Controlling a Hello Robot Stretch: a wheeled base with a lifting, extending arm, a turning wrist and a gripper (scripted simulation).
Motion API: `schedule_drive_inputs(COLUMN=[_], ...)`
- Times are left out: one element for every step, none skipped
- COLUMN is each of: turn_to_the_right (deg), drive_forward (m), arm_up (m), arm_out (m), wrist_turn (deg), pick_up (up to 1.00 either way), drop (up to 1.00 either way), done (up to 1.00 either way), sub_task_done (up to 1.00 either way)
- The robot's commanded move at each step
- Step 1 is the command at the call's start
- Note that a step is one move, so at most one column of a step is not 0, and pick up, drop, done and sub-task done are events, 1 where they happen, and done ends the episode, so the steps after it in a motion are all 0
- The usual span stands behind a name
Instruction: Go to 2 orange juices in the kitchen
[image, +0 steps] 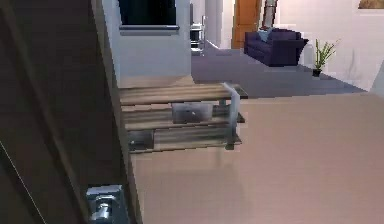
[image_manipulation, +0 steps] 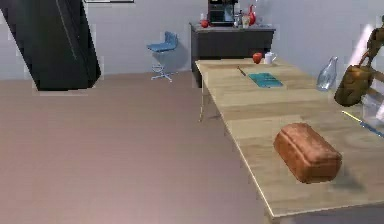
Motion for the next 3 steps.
schedule_drive_inputs(turn_to_the_right=[45.0,36.0,0.0], drive_forward=[0.0,0.0,1.0], arm_up=[0.0,0.0,0.0], arm_out=[0.0,0.0,0.0], wrist_turn=[0.0,0.0,0.0], pick_up=[0.0,0.0,0.0], drop=[0.0,0.0,0.0], done=[0.0,0.0,0.0], sub_task_done=[0.0,0.0,0.0])
